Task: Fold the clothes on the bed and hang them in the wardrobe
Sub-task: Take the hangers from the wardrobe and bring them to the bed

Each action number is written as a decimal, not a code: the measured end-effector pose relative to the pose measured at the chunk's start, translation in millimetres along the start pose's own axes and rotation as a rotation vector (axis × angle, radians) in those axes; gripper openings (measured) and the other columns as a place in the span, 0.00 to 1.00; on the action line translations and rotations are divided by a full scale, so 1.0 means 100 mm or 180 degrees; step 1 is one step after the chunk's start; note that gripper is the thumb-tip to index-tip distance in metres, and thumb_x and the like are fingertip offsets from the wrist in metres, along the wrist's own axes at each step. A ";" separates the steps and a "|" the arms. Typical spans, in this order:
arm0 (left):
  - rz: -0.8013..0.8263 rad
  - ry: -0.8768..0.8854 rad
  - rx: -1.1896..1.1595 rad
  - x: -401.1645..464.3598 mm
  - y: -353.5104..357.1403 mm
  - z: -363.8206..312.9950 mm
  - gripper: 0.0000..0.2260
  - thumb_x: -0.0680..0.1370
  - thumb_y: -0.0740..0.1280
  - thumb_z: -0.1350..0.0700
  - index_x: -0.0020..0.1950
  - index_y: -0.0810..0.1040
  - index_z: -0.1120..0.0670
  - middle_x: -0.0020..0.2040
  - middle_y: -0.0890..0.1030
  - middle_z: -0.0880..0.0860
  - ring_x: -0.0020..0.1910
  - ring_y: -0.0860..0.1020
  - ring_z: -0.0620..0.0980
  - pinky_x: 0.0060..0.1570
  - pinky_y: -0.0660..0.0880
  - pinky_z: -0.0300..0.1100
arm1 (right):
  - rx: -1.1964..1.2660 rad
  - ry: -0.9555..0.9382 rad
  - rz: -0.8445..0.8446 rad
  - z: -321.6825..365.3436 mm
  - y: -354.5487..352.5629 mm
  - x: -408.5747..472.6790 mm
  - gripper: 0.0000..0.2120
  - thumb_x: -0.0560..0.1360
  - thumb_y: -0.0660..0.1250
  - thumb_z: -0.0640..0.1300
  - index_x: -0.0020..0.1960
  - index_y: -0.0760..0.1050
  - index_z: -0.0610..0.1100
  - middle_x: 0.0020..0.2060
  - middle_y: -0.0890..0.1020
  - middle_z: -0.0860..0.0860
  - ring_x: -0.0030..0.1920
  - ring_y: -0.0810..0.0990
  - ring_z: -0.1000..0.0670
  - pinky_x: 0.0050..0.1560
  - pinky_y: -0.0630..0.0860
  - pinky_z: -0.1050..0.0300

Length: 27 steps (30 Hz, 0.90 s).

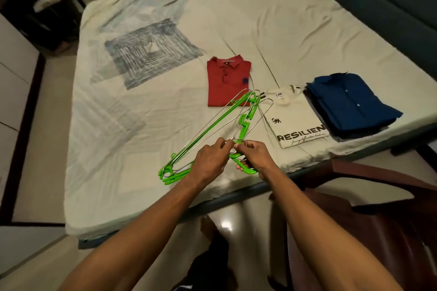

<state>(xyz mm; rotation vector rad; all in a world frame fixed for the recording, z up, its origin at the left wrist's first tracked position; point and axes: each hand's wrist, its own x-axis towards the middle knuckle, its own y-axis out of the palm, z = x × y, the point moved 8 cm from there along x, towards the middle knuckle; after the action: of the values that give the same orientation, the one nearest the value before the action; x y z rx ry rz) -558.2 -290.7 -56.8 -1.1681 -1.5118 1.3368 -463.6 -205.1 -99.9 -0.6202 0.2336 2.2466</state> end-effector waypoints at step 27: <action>0.0529 -0.2057 -0.0302 1.18 2.22 3.14 0.34 0.74 0.70 0.46 0.77 0.62 0.55 0.70 0.73 0.56 0.66 0.74 0.57 0.60 0.68 0.57 | -0.0380 0.0491 0.1020 -0.65 1.74 3.56 0.07 0.77 0.72 0.43 0.54 0.79 0.47 0.44 0.83 0.45 0.34 0.80 0.52 0.34 0.79 0.59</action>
<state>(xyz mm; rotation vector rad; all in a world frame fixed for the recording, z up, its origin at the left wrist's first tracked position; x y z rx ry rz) -859.8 -256.0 -321.1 -0.9783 -1.9719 1.8942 -773.4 -117.5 -339.4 -0.8735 0.2947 2.5354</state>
